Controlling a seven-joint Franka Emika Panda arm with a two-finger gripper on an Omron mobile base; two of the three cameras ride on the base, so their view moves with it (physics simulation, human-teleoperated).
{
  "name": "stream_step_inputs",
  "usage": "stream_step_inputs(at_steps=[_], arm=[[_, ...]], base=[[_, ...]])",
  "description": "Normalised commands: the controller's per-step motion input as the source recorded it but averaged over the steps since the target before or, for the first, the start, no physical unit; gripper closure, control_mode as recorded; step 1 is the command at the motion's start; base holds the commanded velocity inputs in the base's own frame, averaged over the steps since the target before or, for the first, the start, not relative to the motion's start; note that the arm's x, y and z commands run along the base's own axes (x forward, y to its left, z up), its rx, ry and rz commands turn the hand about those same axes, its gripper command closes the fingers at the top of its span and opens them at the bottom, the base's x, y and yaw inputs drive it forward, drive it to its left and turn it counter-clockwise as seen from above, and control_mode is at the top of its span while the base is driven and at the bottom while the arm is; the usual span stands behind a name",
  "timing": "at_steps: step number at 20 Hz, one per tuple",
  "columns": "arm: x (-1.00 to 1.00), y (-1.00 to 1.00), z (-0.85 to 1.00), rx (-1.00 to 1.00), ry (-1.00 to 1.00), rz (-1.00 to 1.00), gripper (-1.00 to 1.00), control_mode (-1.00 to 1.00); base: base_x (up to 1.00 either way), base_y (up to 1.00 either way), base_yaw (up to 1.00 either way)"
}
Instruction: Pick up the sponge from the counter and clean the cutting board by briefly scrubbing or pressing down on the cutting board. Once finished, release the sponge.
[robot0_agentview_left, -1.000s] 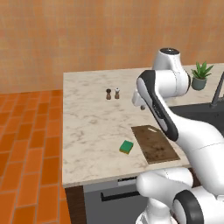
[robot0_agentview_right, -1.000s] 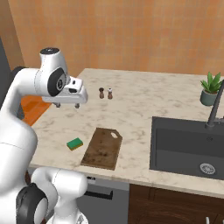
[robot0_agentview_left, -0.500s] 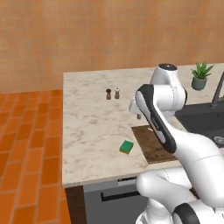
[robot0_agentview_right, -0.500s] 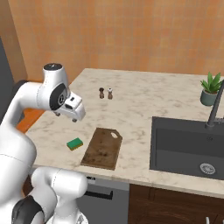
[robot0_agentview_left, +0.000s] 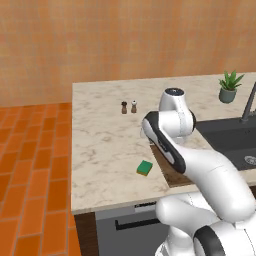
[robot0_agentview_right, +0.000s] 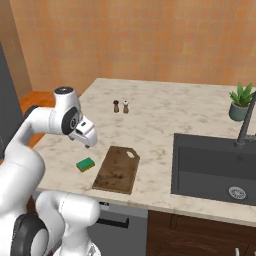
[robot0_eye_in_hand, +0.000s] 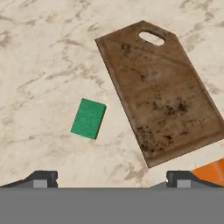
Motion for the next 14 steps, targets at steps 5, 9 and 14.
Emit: stream_step_inputs(at_steps=[5, 9, 14], arm=[[0.29, 0.17, -0.25, 0.00, 0.02, -0.06, -1.00, -1.00], [0.13, 0.31, -0.28, 0.00, 0.05, -0.12, -1.00, -1.00], [0.16, 0.05, -0.39, 0.01, 0.06, -0.05, -1.00, -1.00]], base=[[0.00, 0.00, 0.00], [0.00, 0.00, 0.00], [0.00, 0.00, 0.00]])
